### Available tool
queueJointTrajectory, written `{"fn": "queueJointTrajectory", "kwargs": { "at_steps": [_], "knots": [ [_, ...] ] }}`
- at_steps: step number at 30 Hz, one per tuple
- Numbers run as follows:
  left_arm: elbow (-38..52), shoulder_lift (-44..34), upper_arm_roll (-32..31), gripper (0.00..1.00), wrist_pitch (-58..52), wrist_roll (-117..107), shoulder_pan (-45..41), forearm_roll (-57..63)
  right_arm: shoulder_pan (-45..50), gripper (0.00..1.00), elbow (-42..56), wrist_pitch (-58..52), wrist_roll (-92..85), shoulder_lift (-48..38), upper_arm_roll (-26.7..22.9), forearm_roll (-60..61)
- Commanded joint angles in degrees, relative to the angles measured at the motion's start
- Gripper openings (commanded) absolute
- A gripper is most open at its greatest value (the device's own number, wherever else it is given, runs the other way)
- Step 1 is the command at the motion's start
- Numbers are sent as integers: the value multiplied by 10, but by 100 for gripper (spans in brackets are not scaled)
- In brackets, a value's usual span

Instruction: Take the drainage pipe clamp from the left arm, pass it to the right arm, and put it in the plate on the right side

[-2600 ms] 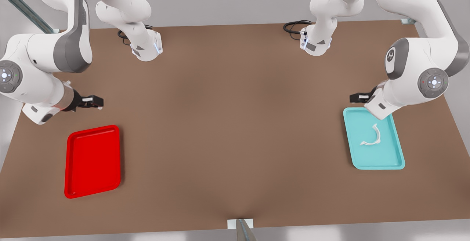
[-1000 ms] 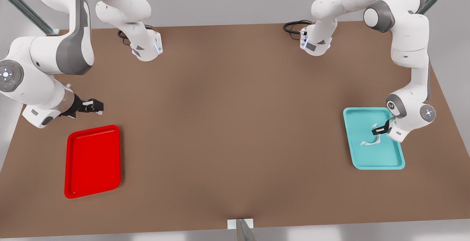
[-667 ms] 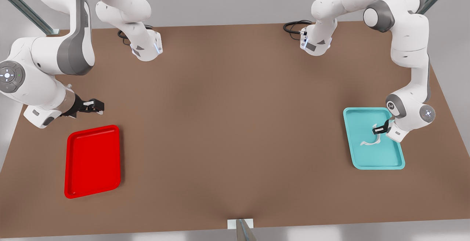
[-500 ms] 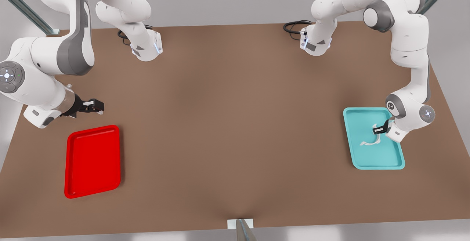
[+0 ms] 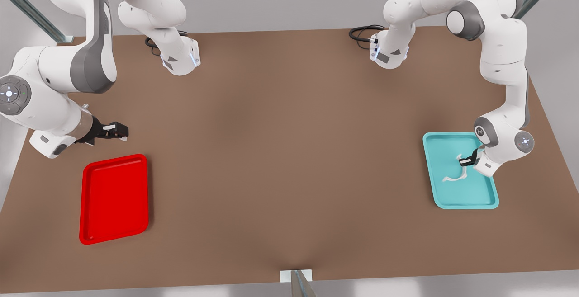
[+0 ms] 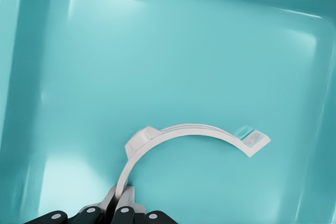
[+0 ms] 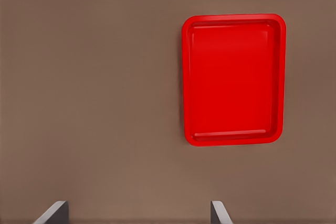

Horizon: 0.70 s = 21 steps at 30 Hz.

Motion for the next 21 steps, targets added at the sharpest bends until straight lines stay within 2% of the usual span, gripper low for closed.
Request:
{"fn": "queueJointTrajectory", "kwargs": {
  "at_steps": [1, 11, 13, 17, 18, 20, 21],
  "knots": [
    [0, 0, 0, 21, -1, 6, 0, -3, 0, 100, 0, 0, 0, -1, 0, 0],
    [1, -6, 0, 21, -1, 1, 0, -2, -1, 100, -1, -2, 0, -1, 0, 1],
    [0, -34, 0, 21, -9, -1, -11, -2, 0, 100, -1, 0, 0, -1, 0, 0],
    [7, -106, -2, 21, -31, -52, -95, -7, 25, 100, 1, 2, 0, 13, 3, 15],
    [37, -115, -6, 21, -66, -96, -124, -6, 37, 100, 6, 3, -3, 31, 4, 54],
    [56, -112, -11, 21, -74, -162, -192, -3, 63, 100, 15, 18, -25, 68, 8, 108],
    [81, -94, -12, 21, -116, -197, -227, -5, 74, 100, 34, 24, -74, 99, 11, 136]
  ]
}}
